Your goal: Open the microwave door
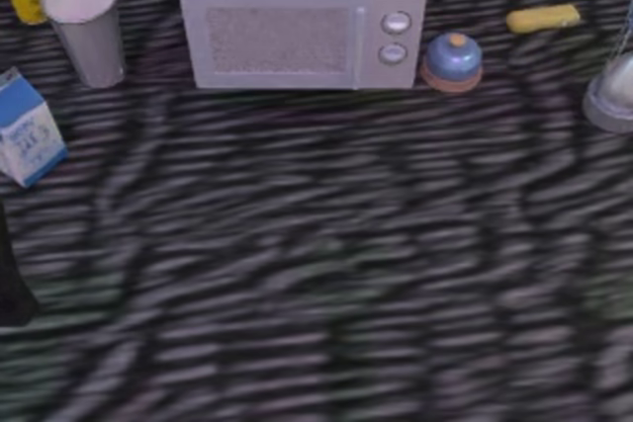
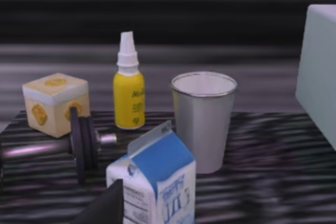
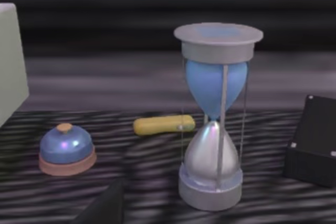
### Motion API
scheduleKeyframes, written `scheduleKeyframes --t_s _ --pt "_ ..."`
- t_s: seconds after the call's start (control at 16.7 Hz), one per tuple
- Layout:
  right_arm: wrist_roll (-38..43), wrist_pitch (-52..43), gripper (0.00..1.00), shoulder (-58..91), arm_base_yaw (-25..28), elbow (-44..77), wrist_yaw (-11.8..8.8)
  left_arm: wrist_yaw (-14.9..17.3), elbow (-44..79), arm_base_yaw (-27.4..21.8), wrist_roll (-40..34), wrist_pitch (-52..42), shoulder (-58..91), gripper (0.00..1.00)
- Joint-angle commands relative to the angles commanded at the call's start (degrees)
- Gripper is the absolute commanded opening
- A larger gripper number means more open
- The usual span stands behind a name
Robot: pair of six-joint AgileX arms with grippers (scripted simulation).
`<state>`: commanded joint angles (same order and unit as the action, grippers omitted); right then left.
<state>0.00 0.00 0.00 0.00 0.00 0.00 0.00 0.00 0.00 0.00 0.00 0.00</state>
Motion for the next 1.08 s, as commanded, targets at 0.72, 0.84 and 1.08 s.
scheduleKeyframes --t_s 0.72,0.84,1.08 --pt "0.0 0.0 1.00 0.0 0.0 0.0 0.0 -13.5 25.6 -14.9 -7.4 -1.5 32.4 1.00" --pt "0.0 0.0 1.00 0.0 0.0 0.0 0.0 -17.8 34.2 -19.7 -10.0 -1.7 44.2 1.00" --pt "0.0 0.0 1.00 0.0 0.0 0.0 0.0 -26.5 51.8 -29.5 -15.6 -1.8 68.5 1.00"
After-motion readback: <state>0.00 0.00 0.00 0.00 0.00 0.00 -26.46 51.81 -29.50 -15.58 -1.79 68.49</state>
